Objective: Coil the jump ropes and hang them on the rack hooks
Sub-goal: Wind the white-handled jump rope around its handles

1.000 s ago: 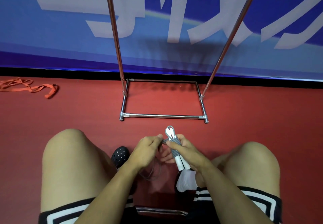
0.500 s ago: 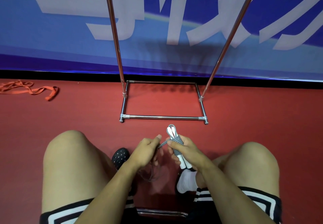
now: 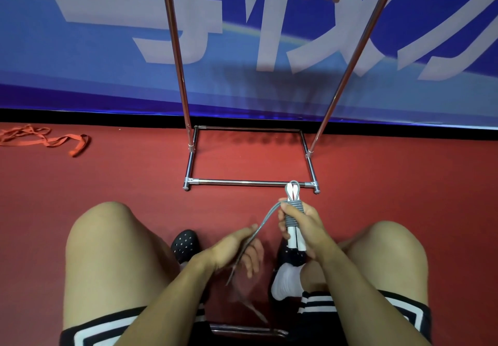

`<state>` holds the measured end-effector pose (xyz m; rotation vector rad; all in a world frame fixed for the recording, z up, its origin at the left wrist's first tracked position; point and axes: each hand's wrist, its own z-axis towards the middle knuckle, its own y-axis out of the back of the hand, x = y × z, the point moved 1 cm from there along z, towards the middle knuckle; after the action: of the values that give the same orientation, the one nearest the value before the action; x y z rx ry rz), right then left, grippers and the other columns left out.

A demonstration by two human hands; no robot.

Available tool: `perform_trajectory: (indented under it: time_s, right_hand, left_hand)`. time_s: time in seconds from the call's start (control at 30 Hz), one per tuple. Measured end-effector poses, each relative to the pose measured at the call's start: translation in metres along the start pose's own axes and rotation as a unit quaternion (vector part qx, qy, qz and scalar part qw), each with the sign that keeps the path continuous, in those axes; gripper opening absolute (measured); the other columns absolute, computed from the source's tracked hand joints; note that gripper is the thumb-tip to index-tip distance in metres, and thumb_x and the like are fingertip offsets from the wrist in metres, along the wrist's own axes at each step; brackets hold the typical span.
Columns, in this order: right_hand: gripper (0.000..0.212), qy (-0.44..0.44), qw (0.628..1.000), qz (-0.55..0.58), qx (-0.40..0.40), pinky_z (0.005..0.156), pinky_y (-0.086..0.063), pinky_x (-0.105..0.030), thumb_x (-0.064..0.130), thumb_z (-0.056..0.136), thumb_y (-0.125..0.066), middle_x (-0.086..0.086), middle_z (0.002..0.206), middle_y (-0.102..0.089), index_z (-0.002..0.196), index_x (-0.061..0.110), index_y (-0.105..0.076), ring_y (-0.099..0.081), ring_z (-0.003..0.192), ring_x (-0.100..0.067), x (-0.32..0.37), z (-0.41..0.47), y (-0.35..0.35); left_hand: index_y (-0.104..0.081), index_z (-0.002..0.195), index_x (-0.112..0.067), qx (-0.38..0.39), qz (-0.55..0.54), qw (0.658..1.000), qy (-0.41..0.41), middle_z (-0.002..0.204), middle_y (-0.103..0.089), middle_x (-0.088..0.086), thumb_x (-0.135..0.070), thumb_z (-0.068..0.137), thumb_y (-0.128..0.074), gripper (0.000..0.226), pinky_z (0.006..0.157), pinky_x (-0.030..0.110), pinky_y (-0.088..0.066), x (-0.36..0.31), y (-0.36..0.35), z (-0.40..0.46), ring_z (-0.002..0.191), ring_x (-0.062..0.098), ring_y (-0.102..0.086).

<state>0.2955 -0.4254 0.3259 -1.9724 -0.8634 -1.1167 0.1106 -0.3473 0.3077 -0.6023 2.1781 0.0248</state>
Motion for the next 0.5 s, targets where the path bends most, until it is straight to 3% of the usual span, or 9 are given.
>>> perform_trajectory:
  time_s: [0.1,0.2,0.3,0.4,0.5]
  right_hand:
    - [0.019,-0.002,1.000,-0.001,-0.017,0.053,-0.055,-0.030,0.007,0.100,-0.061,-0.011,0.072,-0.060,0.117,-0.001,-0.064,-0.064,0.059,-0.023,0.000,0.001,0.002]
    - [0.019,-0.006,1.000,0.025,-0.016,0.061,-0.061,-0.036,0.008,0.101,-0.060,-0.011,0.074,-0.062,0.117,0.000,-0.064,-0.070,0.068,-0.028,0.001,0.002,0.003]
    - [0.017,0.002,0.999,-0.004,-0.035,0.051,-0.054,-0.029,0.009,0.100,-0.061,-0.010,0.083,-0.072,0.117,0.004,-0.064,-0.071,0.065,-0.025,0.001,0.003,0.003]
    - [0.015,0.016,0.999,0.001,-0.044,0.045,-0.042,-0.027,0.007,0.099,-0.063,-0.012,0.089,-0.074,0.114,0.005,-0.064,-0.056,0.053,-0.020,-0.001,0.007,0.003]
    - [0.013,0.023,0.999,-0.011,-0.037,0.045,-0.040,-0.028,0.009,0.098,-0.065,-0.015,0.085,-0.070,0.110,0.005,-0.065,-0.048,0.051,-0.018,-0.003,0.009,0.004]
  left_hand:
    - [-0.066,0.067,-0.010,-0.038,-0.016,0.997,-0.071,0.050,-0.059,0.013,-0.052,0.104,-0.040,0.062,0.040,0.022,-0.036,0.000,0.002,0.003,0.044,0.024,-0.058]
    - [-0.050,0.055,-0.013,-0.058,-0.035,0.990,-0.120,0.042,-0.041,0.008,-0.046,0.105,-0.046,0.060,0.049,0.027,-0.043,-0.002,0.006,0.003,0.050,0.026,-0.059]
    - [-0.046,0.061,-0.016,-0.121,-0.032,0.983,-0.138,0.045,-0.045,0.008,-0.042,0.104,-0.048,0.051,0.048,0.026,-0.040,-0.006,0.010,0.001,0.047,0.024,-0.060]
    - [-0.047,0.059,-0.017,-0.210,0.009,0.962,-0.177,0.047,-0.044,0.004,-0.041,0.105,-0.051,0.052,0.047,0.028,-0.030,-0.008,0.016,0.003,0.041,0.016,-0.040]
    - [-0.051,0.053,-0.020,-0.275,0.052,0.938,-0.205,0.050,-0.035,-0.003,-0.041,0.102,-0.057,0.053,0.052,0.030,-0.024,-0.011,0.020,0.001,0.049,0.012,-0.028]
